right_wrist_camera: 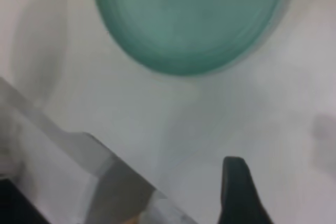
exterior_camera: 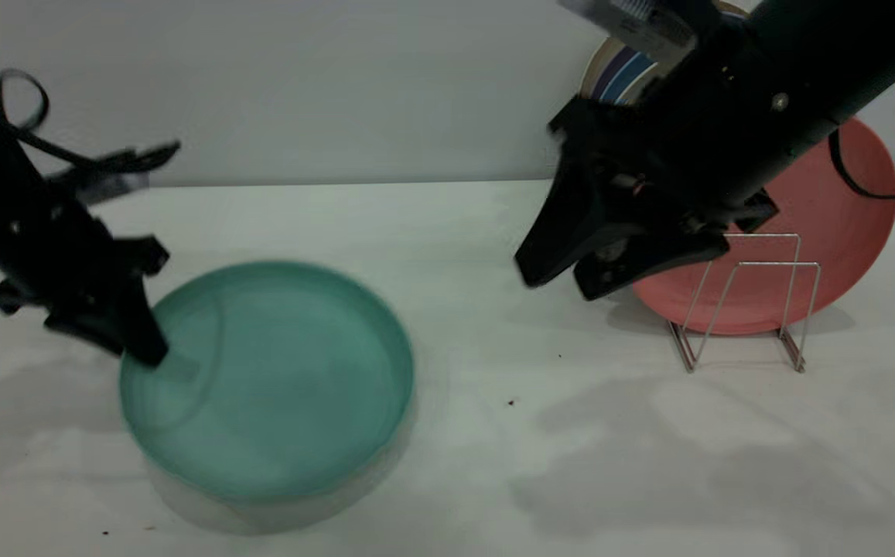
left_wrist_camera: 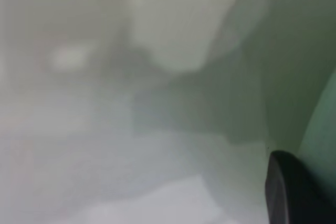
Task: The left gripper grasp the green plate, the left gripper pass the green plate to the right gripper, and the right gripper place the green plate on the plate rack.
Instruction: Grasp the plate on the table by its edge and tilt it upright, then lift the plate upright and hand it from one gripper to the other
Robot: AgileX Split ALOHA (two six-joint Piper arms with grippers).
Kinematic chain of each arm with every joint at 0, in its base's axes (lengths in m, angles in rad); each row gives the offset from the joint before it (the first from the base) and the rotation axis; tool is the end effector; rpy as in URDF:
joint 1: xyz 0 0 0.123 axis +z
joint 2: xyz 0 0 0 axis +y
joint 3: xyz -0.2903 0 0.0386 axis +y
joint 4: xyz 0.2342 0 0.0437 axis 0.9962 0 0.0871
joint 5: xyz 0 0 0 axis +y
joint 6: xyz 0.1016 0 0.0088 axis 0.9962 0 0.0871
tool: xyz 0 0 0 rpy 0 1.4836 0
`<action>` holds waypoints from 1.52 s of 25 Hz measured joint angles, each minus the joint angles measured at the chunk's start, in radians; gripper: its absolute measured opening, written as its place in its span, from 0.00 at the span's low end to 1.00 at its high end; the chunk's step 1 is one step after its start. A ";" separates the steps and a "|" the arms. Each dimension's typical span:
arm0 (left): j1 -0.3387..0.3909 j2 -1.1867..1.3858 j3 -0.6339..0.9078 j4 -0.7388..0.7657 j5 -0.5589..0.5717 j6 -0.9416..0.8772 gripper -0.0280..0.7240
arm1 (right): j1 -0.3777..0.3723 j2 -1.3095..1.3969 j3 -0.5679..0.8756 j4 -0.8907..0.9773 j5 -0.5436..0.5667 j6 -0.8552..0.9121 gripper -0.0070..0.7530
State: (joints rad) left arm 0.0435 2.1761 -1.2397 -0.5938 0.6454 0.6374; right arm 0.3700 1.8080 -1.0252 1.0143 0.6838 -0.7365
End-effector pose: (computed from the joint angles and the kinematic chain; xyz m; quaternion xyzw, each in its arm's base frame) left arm 0.3876 -0.0175 0.0823 0.0627 0.9801 -0.1620 0.0960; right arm 0.2985 0.1745 0.1851 -0.1633 0.9218 0.3205 0.1443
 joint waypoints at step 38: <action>-0.101 -0.018 -0.002 -0.298 0.174 0.324 0.12 | -0.071 0.361 -0.239 0.228 0.177 -0.146 0.13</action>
State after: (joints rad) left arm -0.0576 2.1583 -1.2417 -0.8917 0.8199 0.9617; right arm 0.2989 2.1689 -1.2638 1.2421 0.8608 -0.8820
